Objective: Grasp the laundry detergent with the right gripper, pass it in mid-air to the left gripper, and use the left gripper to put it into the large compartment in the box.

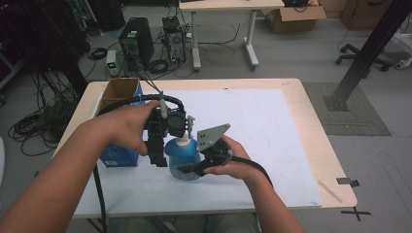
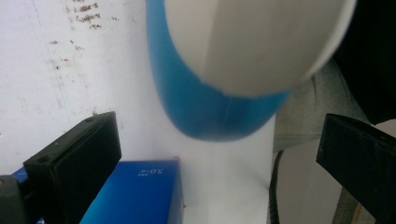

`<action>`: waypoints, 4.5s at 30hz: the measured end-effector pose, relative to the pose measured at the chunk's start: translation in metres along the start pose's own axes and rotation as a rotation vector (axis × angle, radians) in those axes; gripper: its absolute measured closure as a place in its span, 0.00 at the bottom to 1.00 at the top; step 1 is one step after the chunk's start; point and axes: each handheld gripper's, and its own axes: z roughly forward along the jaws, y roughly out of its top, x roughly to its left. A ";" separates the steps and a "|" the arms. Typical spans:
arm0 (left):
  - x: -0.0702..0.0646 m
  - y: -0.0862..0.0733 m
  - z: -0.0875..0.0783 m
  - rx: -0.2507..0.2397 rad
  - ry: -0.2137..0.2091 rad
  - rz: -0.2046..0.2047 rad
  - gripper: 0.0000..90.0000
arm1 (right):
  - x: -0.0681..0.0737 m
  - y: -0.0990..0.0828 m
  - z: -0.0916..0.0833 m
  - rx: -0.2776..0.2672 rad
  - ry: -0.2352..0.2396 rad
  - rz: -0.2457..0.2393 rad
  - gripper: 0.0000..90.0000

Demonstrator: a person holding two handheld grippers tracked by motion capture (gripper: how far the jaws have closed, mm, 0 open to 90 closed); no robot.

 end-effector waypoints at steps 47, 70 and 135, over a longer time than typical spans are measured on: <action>-0.005 0.007 0.005 -0.014 0.009 0.023 0.11 | 0.005 0.019 0.018 -0.041 -0.009 0.019 0.50; -0.005 0.007 0.006 -0.018 0.002 0.028 0.29 | 0.006 0.020 0.018 -0.040 -0.014 0.021 0.50; -0.006 0.017 -0.012 0.011 0.058 0.017 0.43 | 0.002 0.006 -0.007 -0.092 -0.091 0.055 0.11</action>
